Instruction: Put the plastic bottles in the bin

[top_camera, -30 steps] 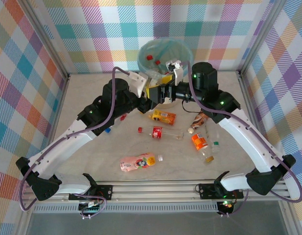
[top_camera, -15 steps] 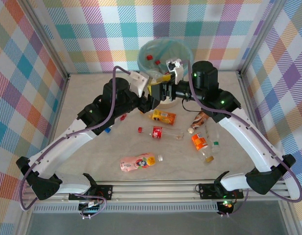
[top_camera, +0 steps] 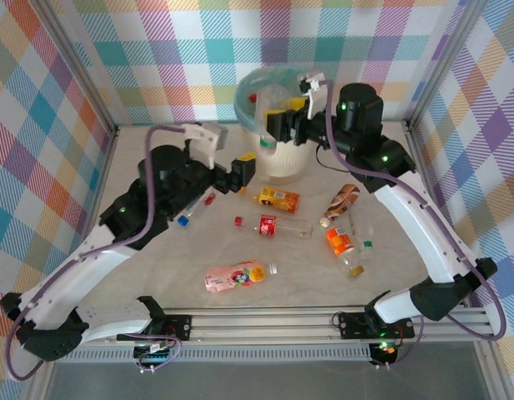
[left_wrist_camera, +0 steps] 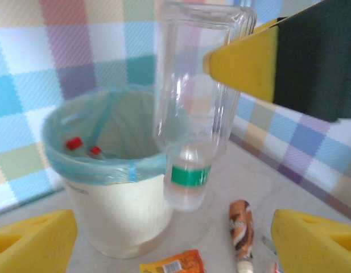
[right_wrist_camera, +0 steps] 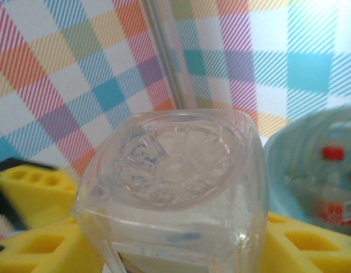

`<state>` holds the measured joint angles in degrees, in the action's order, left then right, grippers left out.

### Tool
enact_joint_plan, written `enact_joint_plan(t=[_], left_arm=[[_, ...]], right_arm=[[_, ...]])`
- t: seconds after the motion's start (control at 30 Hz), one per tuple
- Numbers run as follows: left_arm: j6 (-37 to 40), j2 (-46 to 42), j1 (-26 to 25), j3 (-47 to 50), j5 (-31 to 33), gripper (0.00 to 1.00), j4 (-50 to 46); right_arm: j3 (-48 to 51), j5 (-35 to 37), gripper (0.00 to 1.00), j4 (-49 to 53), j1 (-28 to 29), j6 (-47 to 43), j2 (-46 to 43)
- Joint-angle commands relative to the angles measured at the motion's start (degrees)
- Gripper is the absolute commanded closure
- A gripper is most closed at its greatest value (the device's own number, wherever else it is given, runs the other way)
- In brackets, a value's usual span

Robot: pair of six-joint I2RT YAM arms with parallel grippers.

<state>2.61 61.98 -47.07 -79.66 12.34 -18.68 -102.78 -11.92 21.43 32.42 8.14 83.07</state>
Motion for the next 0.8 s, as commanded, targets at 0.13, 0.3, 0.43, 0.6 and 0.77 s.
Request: enact_joint_plan(t=[0.13,0.3,0.43,0.6,0.77], left_arm=[[0.96,-7.78,-0.67,4.03,10.01,0.11,-1.79],[1.61,-11.9,-0.66,5.87,12.96,0.11,-4.59],[1.7,-14.38,-0.65,7.55,14.66,0.11,-5.45],[1.52,-15.98,-0.57,9.03,15.77,0.11,-6.33],[1.34,-16.49,-0.6,10.2,16.14,0.11,-6.44]], right_arm=[[-11.58,7.17,0.39,-6.09,-3.68,-9.54,13.71],[-20.51,10.32,0.39,-6.32,-5.94,-12.54,25.22],[-27.32,5.66,0.4,-6.67,-7.27,-11.57,32.64],[-30.59,1.61,0.39,-9.72,-7.62,-10.67,38.73],[-30.38,-0.07,0.37,-12.33,-8.42,-9.36,42.62]])
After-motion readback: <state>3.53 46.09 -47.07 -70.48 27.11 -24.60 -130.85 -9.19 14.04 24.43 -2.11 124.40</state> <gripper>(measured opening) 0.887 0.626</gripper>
